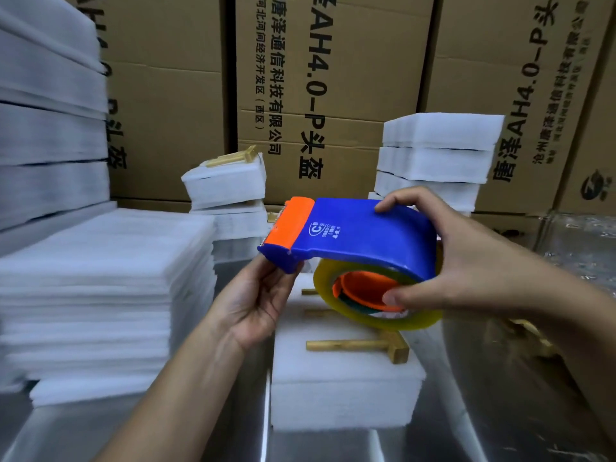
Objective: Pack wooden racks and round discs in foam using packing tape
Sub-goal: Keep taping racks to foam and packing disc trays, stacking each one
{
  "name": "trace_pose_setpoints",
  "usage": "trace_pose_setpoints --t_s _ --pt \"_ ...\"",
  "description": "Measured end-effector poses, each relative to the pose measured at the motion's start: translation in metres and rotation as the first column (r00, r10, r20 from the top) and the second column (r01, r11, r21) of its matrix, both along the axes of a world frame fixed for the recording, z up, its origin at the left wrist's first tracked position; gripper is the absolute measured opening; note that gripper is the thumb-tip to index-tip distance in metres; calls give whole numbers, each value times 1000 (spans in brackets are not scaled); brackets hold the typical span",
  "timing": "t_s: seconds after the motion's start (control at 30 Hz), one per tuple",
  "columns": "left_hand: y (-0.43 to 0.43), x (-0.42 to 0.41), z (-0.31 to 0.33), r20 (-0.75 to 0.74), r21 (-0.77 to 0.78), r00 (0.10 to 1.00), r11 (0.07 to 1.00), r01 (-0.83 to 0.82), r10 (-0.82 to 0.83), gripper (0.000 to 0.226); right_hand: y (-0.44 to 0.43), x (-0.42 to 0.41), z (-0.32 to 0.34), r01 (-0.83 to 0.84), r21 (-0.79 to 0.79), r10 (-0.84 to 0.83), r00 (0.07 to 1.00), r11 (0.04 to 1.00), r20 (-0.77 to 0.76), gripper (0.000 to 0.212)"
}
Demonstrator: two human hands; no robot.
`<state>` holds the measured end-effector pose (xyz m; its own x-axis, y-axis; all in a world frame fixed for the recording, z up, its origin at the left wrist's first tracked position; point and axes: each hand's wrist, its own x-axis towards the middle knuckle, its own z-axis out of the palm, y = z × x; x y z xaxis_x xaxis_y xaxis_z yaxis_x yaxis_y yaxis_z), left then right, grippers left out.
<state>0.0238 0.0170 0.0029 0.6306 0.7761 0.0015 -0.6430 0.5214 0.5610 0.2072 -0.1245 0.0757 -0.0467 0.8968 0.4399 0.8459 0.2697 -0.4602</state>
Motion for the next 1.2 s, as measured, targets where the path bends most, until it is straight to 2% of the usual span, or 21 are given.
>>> trace_pose_setpoints --t_s 0.07,0.13,0.23,0.3,0.4,0.5,0.53,0.57,0.63,0.67,0.7,0.73,0.83,0.93,1.07,1.2 --pt "0 -1 0 -9 14 999 999 -33 33 33 1 0 -2 25 124 -38 994 992 104 75" --pt "1 -2 -1 -70 50 994 995 -81 84 32 1 2 -3 30 239 -60 991 971 117 69" --pt "2 -1 -1 -316 222 927 965 -137 205 11 0 7 -6 6 337 -49 992 941 116 65" --pt "4 0 -1 -434 346 846 924 -162 311 16 0 10 -8 -16 343 -32 991 939 132 68" --pt "10 -4 1 -481 554 671 789 -265 563 18 4 17 -14 -36 301 -25 980 953 199 80" --pt "9 -10 2 -386 707 528 610 -358 757 21 5 37 -15 -21 237 -38 970 971 240 90" --pt "8 -13 2 -344 767 448 523 -373 825 20 3 46 -13 -6 227 -41 979 974 199 92" --pt "6 -17 5 -306 838 324 415 -355 895 19 -1 57 -9 2 220 -34 989 975 142 90" --pt "2 -26 13 -178 974 -44 170 -151 983 21 -10 82 -6 3 215 -8 1000 977 22 89" --pt "1 -28 20 -109 994 -176 107 -20 978 23 -14 96 -7 9 222 -6 1000 975 -18 90" --pt "-1 -28 27 -78 992 -240 99 75 968 24 -18 110 -8 23 232 -15 999 972 -37 89" --pt "-3 -27 34 -64 982 -268 109 155 961 23 -22 122 -11 45 242 -34 998 969 -47 88" --pt "-3 -23 45 -2 926 -280 107 361 960 14 -30 150 -17 76 246 -57 995 966 -83 85" --pt "3 -32 48 7 900 -291 121 418 957 18 -32 165 -18 44 218 -10 988 975 -153 85" --pt "-5 -35 31 14 760 -400 250 600 916 8 -30 165 -17 55 187 -35 993 981 -111 82" --pt "-4 -34 11 37 581 -436 335 742 899 12 -22 164 -25 47 108 -38 996 993 -81 83"
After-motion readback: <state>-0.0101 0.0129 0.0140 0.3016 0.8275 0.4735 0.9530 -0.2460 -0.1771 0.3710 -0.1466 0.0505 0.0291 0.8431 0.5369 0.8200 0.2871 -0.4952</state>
